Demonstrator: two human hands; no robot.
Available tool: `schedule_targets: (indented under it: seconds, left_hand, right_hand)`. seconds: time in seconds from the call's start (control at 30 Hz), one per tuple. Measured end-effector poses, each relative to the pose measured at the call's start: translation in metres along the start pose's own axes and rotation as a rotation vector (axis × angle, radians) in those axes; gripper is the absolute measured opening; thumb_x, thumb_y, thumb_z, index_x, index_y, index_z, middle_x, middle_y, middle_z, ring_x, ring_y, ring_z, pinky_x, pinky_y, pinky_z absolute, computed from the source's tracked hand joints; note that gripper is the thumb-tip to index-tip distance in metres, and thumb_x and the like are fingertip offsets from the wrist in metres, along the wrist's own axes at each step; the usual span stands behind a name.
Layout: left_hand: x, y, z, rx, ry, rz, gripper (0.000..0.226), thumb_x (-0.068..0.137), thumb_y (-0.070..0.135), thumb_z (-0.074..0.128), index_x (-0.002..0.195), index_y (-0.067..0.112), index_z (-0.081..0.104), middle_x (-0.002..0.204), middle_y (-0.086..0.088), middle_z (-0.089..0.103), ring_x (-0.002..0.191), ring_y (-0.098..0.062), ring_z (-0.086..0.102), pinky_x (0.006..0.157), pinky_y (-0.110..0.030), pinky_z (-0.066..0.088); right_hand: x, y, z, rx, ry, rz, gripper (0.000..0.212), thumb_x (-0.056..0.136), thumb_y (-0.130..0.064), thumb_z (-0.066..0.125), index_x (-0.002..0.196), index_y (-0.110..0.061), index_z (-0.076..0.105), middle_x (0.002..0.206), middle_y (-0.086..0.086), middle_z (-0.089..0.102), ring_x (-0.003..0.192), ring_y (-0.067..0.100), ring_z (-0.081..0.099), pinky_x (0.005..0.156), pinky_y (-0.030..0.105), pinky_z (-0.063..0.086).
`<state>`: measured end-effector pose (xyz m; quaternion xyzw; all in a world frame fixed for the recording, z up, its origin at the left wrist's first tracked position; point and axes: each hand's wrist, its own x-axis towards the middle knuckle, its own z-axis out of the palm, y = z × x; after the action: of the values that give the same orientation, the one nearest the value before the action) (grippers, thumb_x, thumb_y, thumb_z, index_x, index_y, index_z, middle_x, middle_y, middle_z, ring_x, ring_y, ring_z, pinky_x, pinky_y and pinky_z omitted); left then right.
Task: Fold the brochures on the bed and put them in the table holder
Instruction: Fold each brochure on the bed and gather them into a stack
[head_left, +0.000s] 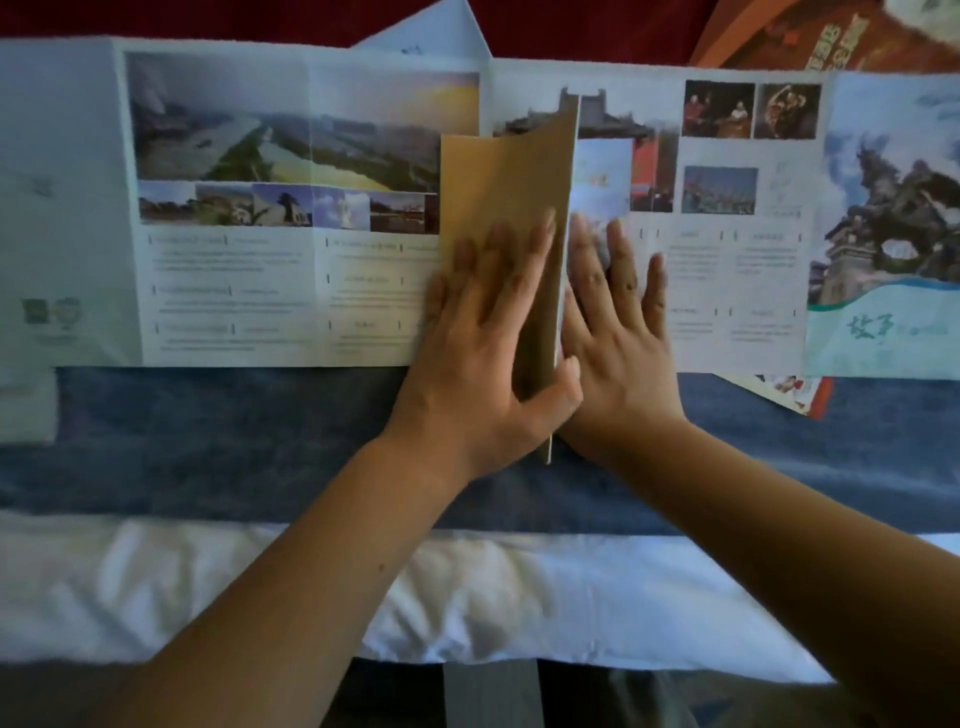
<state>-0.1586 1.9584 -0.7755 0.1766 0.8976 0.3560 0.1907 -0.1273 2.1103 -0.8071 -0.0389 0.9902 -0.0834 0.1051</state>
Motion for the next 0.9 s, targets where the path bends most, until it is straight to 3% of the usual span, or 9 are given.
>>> schedule_targets:
  seconds: [0.07, 0.13, 0.2, 0.27, 0.47, 0.53, 0.6, 0.7, 0.9]
  left_hand:
    - [-0.004, -0.009, -0.02, -0.178, 0.084, 0.002, 0.079, 0.097, 0.033, 0.053, 0.163, 0.018, 0.014, 0.167, -0.009, 0.027, 0.154, -0.019, 0.025, 0.125, -0.038, 0.027]
    - [-0.009, -0.024, -0.042, -0.299, 0.129, -0.046, 0.078, 0.098, 0.028, 0.054, 0.164, 0.02, 0.013, 0.162, -0.008, 0.039, 0.145, -0.012, 0.041, 0.116, -0.02, 0.037]
    - [-0.016, -0.039, -0.062, -0.354, 0.107, -0.102, 0.078, 0.102, 0.025, 0.053, 0.164, 0.028, 0.006, 0.159, -0.003, 0.044, 0.14, -0.011, 0.05, 0.112, -0.027, 0.045]
    - [-0.026, -0.054, -0.077, -0.354, 0.125, -0.13, 0.074, 0.105, 0.019, 0.052, 0.164, 0.029, 0.009, 0.158, -0.001, 0.046, 0.139, -0.009, 0.05, 0.113, -0.032, 0.045]
    - [-0.062, -0.098, -0.101, -0.106, 0.414, -0.207, 0.066, 0.103, 0.008, 0.053, 0.162, 0.013, 0.025, 0.16, 0.001, 0.036, 0.145, 0.002, 0.031, 0.117, -0.014, 0.028]
    - [-0.069, -0.113, -0.101, 0.098, 0.398, -0.212, 0.068, 0.101, 0.018, 0.057, 0.162, 0.012, 0.026, 0.161, -0.011, 0.033, 0.149, -0.017, 0.031, 0.12, -0.026, 0.03]
    - [-0.074, -0.124, -0.093, 0.345, 0.283, -0.252, 0.069, 0.104, 0.037, 0.05, 0.163, 0.017, 0.021, 0.169, -0.018, 0.014, 0.156, -0.035, 0.015, 0.125, -0.046, 0.021]
    - [-0.076, -0.134, -0.075, 0.491, 0.216, -0.277, 0.067, 0.107, 0.051, 0.03, 0.165, 0.021, 0.012, 0.172, -0.015, 0.003, 0.158, -0.035, 0.002, 0.127, -0.052, 0.008]
    - [-0.073, -0.145, -0.065, 0.502, 0.306, -0.196, 0.059, 0.108, 0.048, 0.033, 0.163, 0.034, 0.02, 0.172, -0.014, 0.004, 0.158, -0.036, 0.006, 0.126, -0.055, 0.011]
  right_hand:
    - [0.007, -0.02, -0.002, 0.056, 0.02, -0.021, 0.071, 0.107, -0.044, 0.026, 0.163, -0.019, -0.01, 0.174, 0.006, -0.007, 0.16, 0.035, -0.01, 0.127, 0.057, -0.006]
    - [0.014, -0.037, -0.007, 0.102, 0.042, -0.017, 0.066, 0.107, -0.049, 0.01, 0.164, -0.02, -0.006, 0.174, 0.005, -0.003, 0.16, 0.037, -0.008, 0.127, 0.057, -0.007]
    - [0.021, -0.052, -0.012, 0.142, 0.055, -0.023, 0.067, 0.106, -0.051, 0.009, 0.166, -0.02, 0.001, 0.175, 0.007, 0.001, 0.159, 0.039, -0.006, 0.127, 0.057, -0.005]
    - [0.029, -0.069, -0.014, 0.187, 0.064, -0.054, 0.067, 0.107, -0.052, 0.013, 0.166, -0.022, 0.0, 0.175, 0.007, 0.001, 0.16, 0.039, -0.006, 0.127, 0.059, -0.003]
    - [0.043, -0.124, 0.006, 0.158, -0.022, -0.18, 0.064, 0.108, -0.055, 0.017, 0.167, -0.032, 0.002, 0.175, 0.005, -0.006, 0.159, 0.038, -0.011, 0.127, 0.058, -0.001]
    - [0.046, -0.133, 0.017, 0.049, -0.04, -0.183, 0.065, 0.108, -0.057, 0.016, 0.167, -0.033, 0.004, 0.175, 0.004, -0.005, 0.158, 0.041, -0.013, 0.126, 0.06, -0.006]
    - [0.048, -0.137, 0.025, -0.002, -0.015, -0.173, 0.064, 0.108, -0.057, 0.017, 0.167, -0.033, 0.007, 0.175, 0.004, -0.002, 0.158, 0.043, -0.009, 0.126, 0.059, -0.007]
    - [0.049, -0.135, 0.032, -0.034, 0.019, -0.17, 0.064, 0.108, -0.058, 0.02, 0.167, -0.034, 0.009, 0.175, 0.004, 0.002, 0.159, 0.043, -0.005, 0.127, 0.059, -0.005]
    - [0.05, -0.137, 0.033, -0.068, 0.046, -0.172, 0.065, 0.108, -0.058, 0.02, 0.167, -0.033, 0.01, 0.175, 0.004, 0.002, 0.159, 0.041, -0.004, 0.127, 0.061, 0.001]
